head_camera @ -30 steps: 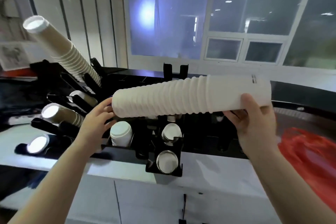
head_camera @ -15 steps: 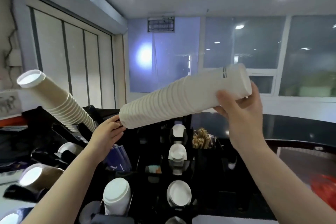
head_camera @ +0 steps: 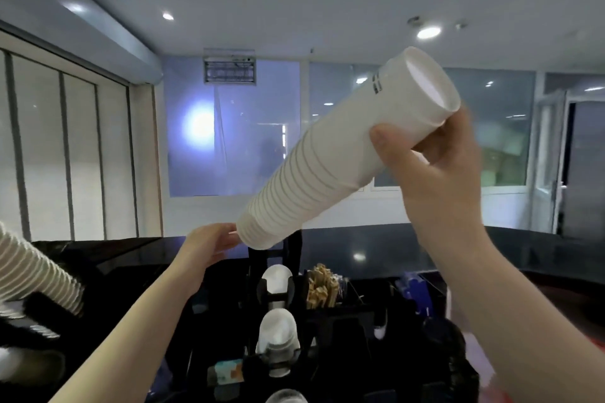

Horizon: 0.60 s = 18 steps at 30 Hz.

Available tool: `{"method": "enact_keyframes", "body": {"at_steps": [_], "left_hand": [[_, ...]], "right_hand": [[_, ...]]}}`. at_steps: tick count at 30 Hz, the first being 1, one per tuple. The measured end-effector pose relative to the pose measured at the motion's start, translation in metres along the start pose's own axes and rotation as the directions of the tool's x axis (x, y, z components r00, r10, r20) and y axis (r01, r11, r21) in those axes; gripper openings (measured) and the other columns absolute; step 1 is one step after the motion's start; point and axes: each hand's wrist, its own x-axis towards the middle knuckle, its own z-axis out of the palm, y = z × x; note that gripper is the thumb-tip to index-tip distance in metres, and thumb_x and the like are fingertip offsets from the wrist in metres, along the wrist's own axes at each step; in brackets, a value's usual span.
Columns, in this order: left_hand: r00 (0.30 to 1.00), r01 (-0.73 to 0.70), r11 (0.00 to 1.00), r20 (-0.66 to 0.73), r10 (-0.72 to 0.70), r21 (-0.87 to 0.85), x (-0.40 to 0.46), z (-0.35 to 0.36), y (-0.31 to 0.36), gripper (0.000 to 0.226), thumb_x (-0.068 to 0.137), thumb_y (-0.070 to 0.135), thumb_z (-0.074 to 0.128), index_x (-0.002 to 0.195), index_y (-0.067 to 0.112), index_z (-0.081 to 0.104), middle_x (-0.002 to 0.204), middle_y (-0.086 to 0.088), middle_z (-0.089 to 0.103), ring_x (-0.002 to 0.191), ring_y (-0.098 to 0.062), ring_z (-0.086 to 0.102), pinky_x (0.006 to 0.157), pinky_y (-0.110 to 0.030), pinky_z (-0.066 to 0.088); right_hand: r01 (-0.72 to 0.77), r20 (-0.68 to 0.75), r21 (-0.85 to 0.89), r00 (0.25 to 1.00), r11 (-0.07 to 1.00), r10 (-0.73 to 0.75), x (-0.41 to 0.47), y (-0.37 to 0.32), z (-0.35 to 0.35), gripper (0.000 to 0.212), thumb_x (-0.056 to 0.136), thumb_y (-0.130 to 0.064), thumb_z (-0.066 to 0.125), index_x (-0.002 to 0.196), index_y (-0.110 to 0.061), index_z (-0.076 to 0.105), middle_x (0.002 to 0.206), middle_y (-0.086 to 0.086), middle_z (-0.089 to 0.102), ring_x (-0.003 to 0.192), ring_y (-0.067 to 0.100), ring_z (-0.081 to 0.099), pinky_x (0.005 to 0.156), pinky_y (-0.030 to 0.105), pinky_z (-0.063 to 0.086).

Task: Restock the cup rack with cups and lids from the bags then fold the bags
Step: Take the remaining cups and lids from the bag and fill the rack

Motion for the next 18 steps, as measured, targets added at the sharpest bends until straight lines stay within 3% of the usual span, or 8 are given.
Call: {"method": "enact_keyframes", "body": {"at_steps": [4, 8, 12, 18], "left_hand": [[0.991, 0.100, 0.992, 0.083, -0.106, 0.079, 0.003, 0.014, 0.002, 0.029, 0.095, 0.022, 0.043, 0.106, 0.011, 0.068, 0.102, -0.007, 0.073, 0.100, -0.015, 0.061, 0.086, -0.032, 0.037], [0.963, 0.111, 0.983, 0.229, -0.143, 0.145, 0.005, 0.015, -0.010, 0.033, 0.098, 0.030, 0.035, 0.104, 0.022, 0.067, 0.093, 0.009, 0.075, 0.101, -0.002, 0.059, 0.091, -0.038, 0.033], [0.955, 0.155, 0.977, 0.231, -0.186, 0.145, 0.012, 0.012, -0.027, 0.034, 0.098, 0.033, 0.037, 0.106, 0.019, 0.067, 0.094, 0.006, 0.075, 0.107, -0.007, 0.058, 0.092, -0.038, 0.034], [0.950, 0.213, 0.961, 0.195, -0.246, 0.174, 0.018, 0.009, -0.039, 0.033, 0.098, 0.031, 0.043, 0.105, 0.012, 0.069, 0.098, 0.000, 0.074, 0.108, -0.014, 0.057, 0.091, -0.037, 0.034]], "right_hand": [[0.019, 0.024, -0.096, 1.000, 0.995, -0.016, 0.006, -0.007, 0.008, 0.064, 0.067, -0.042, 0.074, 0.122, -0.015, 0.056, 0.106, -0.006, 0.066, 0.090, 0.006, 0.063, 0.066, 0.013, 0.049], [-0.016, 0.054, -0.173, 0.998, 0.985, 0.026, 0.004, -0.006, 0.018, 0.066, 0.067, -0.042, 0.078, 0.124, -0.018, 0.055, 0.110, -0.008, 0.066, 0.093, 0.005, 0.063, 0.069, 0.012, 0.049], [-0.029, 0.077, -0.235, 0.996, 0.972, 0.048, -0.004, -0.003, 0.025, 0.062, 0.072, -0.037, 0.079, 0.126, -0.019, 0.053, 0.112, -0.011, 0.064, 0.095, 0.003, 0.062, 0.070, 0.011, 0.049], [-0.028, 0.110, -0.323, 0.992, 0.946, 0.067, -0.015, -0.003, 0.043, 0.071, 0.061, -0.058, 0.071, 0.124, -0.031, 0.053, 0.104, -0.022, 0.064, 0.094, 0.000, 0.062, 0.069, 0.016, 0.053]]}}
